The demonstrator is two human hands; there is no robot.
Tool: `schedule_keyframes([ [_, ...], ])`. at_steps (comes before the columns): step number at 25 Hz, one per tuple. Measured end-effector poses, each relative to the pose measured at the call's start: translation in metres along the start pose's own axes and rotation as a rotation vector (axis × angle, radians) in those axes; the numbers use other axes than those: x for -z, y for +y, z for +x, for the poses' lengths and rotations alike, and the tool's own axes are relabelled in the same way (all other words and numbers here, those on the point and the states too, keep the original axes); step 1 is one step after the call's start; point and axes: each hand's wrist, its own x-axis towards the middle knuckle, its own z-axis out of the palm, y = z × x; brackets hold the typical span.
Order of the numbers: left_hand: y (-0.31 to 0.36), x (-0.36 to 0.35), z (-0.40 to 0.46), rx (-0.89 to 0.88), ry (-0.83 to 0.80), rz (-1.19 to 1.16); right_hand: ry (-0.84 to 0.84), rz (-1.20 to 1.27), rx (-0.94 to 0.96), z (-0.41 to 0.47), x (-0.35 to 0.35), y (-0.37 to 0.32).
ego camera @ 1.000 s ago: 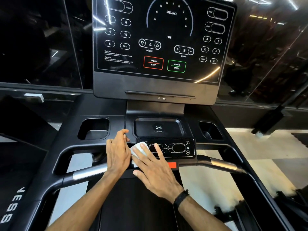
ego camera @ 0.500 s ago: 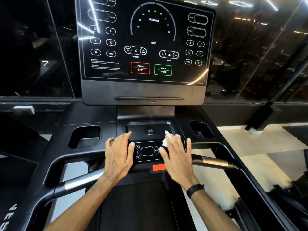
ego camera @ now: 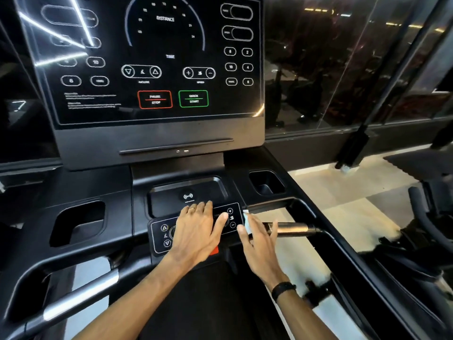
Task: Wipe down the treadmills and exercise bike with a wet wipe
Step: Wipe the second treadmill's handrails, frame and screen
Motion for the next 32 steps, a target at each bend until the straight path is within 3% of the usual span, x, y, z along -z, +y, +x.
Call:
schedule_keyframes([
  [4, 0.02, 0.002, 0.02, -0.034, -0.049, 0.03, 0.189, 0.311, -0.161, 0.018, 0.016, 0.001],
  [7, 0.03, 0.006, 0.042, -0.03, -0.117, 0.048, 0.395, 0.196, 0.029, 0.025, 0.034, 0.013],
  [10, 0.04, -0.003, 0.056, -0.044, -0.148, 0.02, 0.24, -0.088, 0.236, 0.01, 0.023, 0.028],
  [12, 0.041, -0.013, 0.055, -0.046, -0.112, 0.006, 0.071, -0.228, 0.314, -0.011, 0.0, 0.035],
  [14, 0.035, -0.02, 0.05, -0.051, -0.056, -0.007, 0.032, -0.381, 0.338, -0.026, -0.015, 0.036],
  [19, 0.028, -0.021, 0.047, -0.026, -0.026, -0.018, 0.048, -0.59, 0.229, -0.006, -0.003, 0.046],
  [25, 0.024, -0.015, 0.049, -0.054, -0.091, -0.06, 0.082, -0.68, -0.127, 0.018, 0.037, 0.099],
  [32, 0.019, -0.016, 0.05, -0.172, -0.253, -0.02, 0.107, -0.621, -0.048, -0.019, -0.025, 0.004],
])
